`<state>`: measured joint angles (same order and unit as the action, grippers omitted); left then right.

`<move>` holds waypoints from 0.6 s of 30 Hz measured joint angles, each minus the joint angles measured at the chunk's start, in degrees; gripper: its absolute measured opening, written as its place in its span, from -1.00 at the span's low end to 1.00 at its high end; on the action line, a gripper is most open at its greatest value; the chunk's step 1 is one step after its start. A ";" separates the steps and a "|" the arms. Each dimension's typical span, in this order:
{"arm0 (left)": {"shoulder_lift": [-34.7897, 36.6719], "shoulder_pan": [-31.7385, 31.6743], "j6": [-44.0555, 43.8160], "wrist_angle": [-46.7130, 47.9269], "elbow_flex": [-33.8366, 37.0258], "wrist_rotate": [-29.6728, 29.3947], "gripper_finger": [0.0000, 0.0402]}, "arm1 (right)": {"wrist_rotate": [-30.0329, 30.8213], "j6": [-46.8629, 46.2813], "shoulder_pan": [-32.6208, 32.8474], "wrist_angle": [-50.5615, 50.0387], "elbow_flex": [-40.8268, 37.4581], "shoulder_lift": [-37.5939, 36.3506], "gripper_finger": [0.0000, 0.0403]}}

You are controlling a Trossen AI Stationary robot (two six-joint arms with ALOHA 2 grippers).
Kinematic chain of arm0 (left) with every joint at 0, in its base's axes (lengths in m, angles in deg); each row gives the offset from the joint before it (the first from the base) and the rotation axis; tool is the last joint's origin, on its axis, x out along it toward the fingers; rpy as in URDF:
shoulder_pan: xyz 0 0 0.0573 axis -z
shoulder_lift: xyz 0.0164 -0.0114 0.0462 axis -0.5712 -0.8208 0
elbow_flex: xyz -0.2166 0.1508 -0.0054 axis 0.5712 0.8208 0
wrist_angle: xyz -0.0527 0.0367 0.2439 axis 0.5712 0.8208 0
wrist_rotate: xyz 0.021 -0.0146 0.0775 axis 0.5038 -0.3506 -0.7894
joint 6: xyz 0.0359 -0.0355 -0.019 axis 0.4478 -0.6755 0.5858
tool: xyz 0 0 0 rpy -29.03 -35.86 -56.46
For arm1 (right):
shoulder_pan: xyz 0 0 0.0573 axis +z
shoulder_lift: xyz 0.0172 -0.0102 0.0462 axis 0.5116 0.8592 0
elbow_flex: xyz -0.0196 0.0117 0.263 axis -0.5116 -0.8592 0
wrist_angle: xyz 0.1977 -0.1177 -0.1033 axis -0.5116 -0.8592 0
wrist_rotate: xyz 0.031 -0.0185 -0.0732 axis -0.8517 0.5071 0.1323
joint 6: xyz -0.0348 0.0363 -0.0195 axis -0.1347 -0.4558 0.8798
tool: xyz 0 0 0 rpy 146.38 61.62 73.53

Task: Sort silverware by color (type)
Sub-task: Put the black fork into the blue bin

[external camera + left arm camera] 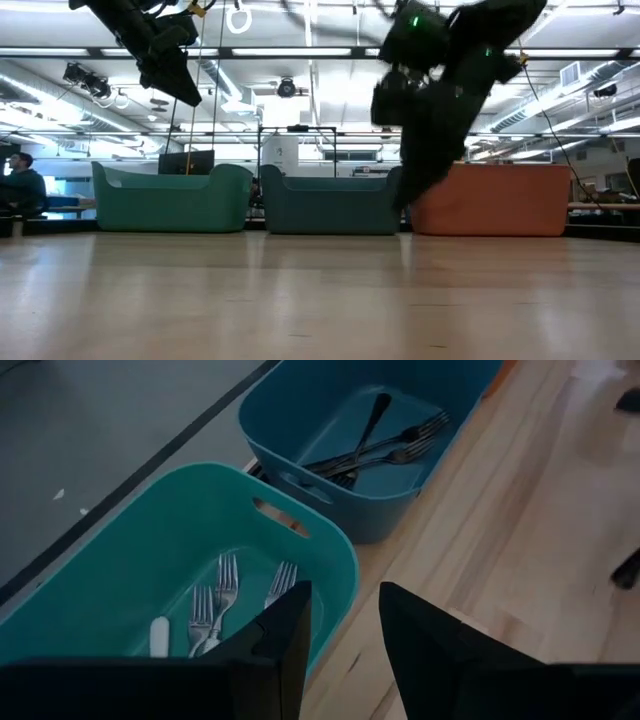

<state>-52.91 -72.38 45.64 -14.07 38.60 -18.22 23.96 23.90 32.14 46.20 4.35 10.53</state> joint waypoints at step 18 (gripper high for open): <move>-0.01 0.00 -4.78 -5.80 0.00 0.00 -0.35 | 15.75 3.41 -21.20 1.90 0.17 -19.47 -0.98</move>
<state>-52.92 -72.38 40.86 -19.88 38.60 -18.21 39.71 27.30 10.93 48.11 4.53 -8.95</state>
